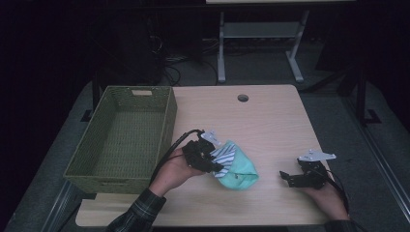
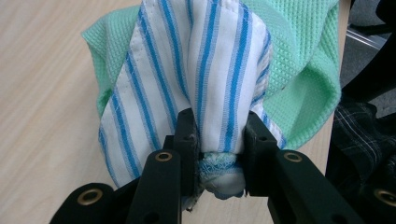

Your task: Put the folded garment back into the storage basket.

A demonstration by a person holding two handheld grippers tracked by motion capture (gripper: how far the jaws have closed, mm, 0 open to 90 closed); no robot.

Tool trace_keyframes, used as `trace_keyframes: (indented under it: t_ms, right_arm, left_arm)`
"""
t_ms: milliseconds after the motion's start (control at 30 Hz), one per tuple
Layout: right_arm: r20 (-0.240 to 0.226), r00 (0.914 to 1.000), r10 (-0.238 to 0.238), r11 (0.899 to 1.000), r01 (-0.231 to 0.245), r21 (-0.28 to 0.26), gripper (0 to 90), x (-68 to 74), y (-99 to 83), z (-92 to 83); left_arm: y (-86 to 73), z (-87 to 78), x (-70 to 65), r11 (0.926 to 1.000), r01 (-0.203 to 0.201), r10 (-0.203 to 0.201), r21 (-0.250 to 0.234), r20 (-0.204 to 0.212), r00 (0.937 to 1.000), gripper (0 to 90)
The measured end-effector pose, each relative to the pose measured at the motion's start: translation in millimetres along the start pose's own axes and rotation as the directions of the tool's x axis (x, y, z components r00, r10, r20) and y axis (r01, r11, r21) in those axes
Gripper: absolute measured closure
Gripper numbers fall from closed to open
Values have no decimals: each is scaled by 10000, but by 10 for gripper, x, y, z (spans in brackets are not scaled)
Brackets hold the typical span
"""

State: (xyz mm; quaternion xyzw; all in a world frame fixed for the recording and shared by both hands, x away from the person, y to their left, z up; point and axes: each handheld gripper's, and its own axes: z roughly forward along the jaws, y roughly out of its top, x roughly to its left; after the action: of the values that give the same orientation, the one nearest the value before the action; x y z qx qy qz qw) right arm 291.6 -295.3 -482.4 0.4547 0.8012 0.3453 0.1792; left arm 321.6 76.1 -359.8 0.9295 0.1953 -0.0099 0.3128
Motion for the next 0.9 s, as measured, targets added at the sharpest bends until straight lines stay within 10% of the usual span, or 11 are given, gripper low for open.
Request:
trace_keyframes:
  t_ms: [500,900]
  right_arm:
    - [50,10000,31,10000,-31,-16,99,-3,0,1]
    - [73,10000,63,10000,-63,-11,99,-3,1,1]
  left_arm:
    - [47,-583,192,9996,-6,-24,-286,-1052,9945,708]
    - [-196,-999,396,9954,660,-785,-699,-1935,9780,709]
